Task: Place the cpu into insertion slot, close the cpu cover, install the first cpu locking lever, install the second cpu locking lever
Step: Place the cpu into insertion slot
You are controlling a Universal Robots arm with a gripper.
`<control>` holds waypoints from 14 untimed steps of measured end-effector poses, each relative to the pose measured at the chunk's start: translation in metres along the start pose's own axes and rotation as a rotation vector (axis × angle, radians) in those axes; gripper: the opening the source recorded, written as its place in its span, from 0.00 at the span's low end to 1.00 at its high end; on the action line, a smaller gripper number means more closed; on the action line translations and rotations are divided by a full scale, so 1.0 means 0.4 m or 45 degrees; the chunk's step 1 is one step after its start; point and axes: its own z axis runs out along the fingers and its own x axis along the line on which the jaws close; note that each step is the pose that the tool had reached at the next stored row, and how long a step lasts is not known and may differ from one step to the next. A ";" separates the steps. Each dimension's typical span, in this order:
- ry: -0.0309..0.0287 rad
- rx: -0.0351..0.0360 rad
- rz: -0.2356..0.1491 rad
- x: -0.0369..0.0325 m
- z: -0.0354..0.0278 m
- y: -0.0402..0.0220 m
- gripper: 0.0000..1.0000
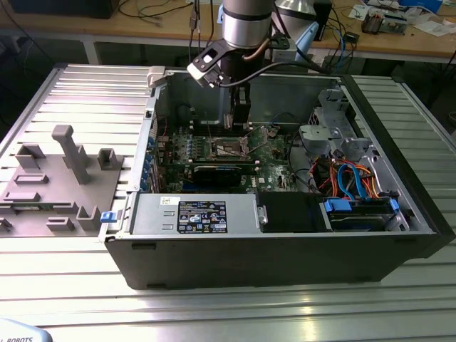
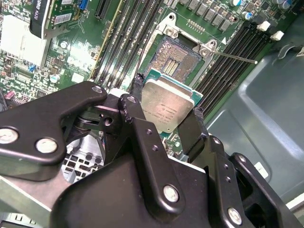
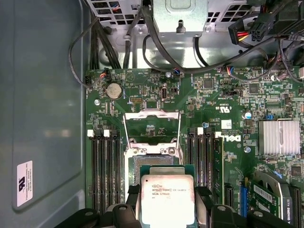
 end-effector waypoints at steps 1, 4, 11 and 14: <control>0.0000 0.0000 0.000 0.000 0.000 0.000 0.54; 0.0000 0.0000 0.000 0.000 0.003 0.000 0.54; 0.0000 0.0000 0.000 0.000 0.026 0.000 0.54; 0.0000 0.0000 0.000 0.000 0.027 0.000 0.54</control>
